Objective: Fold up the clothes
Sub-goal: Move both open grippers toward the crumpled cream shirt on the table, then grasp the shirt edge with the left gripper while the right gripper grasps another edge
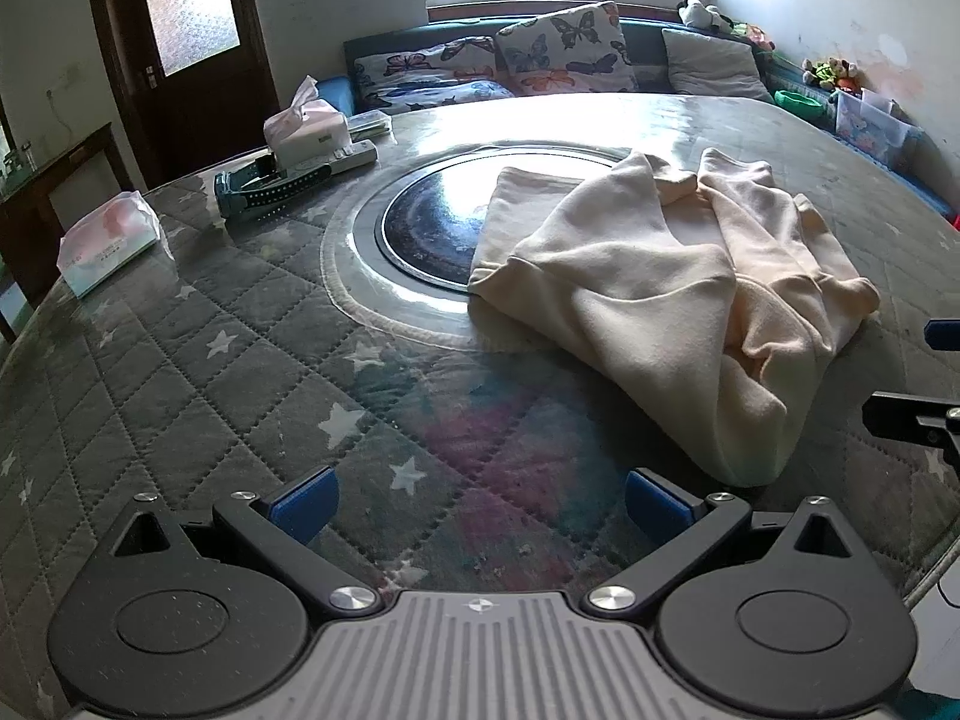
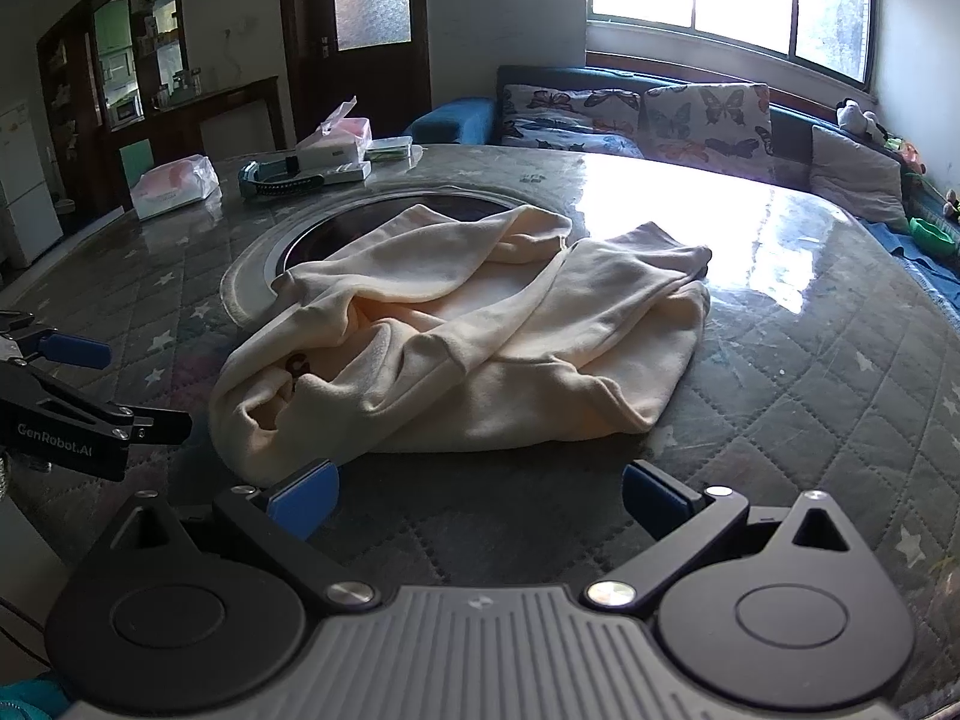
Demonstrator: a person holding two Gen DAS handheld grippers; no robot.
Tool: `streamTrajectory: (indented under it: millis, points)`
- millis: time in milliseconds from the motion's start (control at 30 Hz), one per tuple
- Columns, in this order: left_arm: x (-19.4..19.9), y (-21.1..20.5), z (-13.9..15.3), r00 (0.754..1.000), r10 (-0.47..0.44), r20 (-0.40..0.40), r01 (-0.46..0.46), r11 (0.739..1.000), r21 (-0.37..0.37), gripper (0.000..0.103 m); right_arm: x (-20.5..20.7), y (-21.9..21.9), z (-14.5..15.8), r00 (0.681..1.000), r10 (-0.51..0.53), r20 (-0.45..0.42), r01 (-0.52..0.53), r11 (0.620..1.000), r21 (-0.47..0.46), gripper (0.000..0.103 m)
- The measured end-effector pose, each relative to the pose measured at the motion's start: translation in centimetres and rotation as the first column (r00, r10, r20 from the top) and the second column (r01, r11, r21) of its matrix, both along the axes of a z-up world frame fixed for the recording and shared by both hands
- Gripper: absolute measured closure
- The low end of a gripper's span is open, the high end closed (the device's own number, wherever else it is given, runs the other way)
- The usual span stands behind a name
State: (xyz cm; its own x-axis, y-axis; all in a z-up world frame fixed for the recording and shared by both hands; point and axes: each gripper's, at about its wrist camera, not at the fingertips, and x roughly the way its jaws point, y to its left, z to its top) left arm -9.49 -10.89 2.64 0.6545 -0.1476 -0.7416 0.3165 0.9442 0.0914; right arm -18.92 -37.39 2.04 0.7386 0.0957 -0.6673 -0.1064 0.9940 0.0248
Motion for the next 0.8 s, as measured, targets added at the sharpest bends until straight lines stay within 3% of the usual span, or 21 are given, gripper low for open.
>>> streamTrajectory:
  millis: [400, 800]
  points:
    - [-0.4, -0.2, 0.5, 1.0, -0.014, 0.017, 0.014, 1.0, 0.002, 0.0, -0.1, 0.3, 0.4, 1.0, 0.018, 0.01, -0.018, 1.0, -0.01, 0.001]
    - [2.3, -1.8, 3.6, 0.994, -0.055, 0.096, 0.059, 0.998, -0.032, 0.0, 2.4, -1.0, 2.3, 0.999, 0.02, 0.046, -0.019, 1.0, -0.004, 0.01]
